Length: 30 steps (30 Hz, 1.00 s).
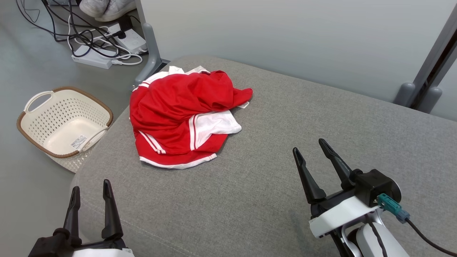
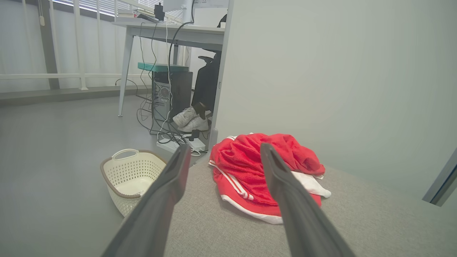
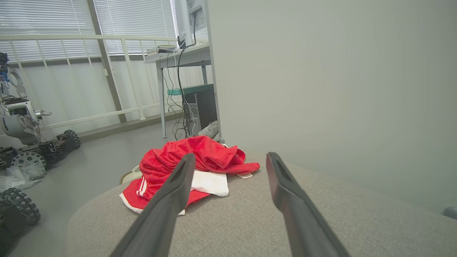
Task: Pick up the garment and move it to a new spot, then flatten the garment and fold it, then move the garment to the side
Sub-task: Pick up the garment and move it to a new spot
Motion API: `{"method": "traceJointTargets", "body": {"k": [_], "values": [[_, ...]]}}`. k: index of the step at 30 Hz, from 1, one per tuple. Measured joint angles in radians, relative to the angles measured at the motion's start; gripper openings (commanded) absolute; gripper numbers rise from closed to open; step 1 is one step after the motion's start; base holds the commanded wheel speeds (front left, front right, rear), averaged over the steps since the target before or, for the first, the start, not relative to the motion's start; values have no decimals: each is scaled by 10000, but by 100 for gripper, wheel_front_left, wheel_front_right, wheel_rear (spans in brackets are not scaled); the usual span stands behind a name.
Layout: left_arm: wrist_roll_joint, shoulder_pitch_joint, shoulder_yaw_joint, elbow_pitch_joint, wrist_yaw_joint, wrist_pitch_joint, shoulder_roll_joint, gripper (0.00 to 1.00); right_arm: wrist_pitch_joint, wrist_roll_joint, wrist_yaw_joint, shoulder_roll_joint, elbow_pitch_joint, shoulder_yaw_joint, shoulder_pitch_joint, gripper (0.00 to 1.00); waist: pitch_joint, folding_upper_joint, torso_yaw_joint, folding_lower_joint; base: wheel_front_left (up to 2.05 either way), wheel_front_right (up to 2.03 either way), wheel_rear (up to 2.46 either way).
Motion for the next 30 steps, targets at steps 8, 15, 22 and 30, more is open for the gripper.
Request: {"method": "traceJointTargets", "body": {"k": [8,15,22,30], "values": [[-13,-45,-13,150,-132,0,-2,100,0,-73,0,-2,-96,-190,203,100,-122,0,-86,0,0,0,0],[-165,-122,-75,228,-176,0,-2,100,0,-199,0,0,-245,-311,250,100,-93,0,-109,0,0,0,0],[-510,-650,-351,508,-274,0,4,100,0,-943,0,0,-541,-734,244,100,472,0,-92,0,0,0,0],[-535,-2615,-596,2190,-1035,2,0,100,0,-1772,0,-151,-1361,-1409,253,100,1525,0,-34,0,0,0,0]]}}
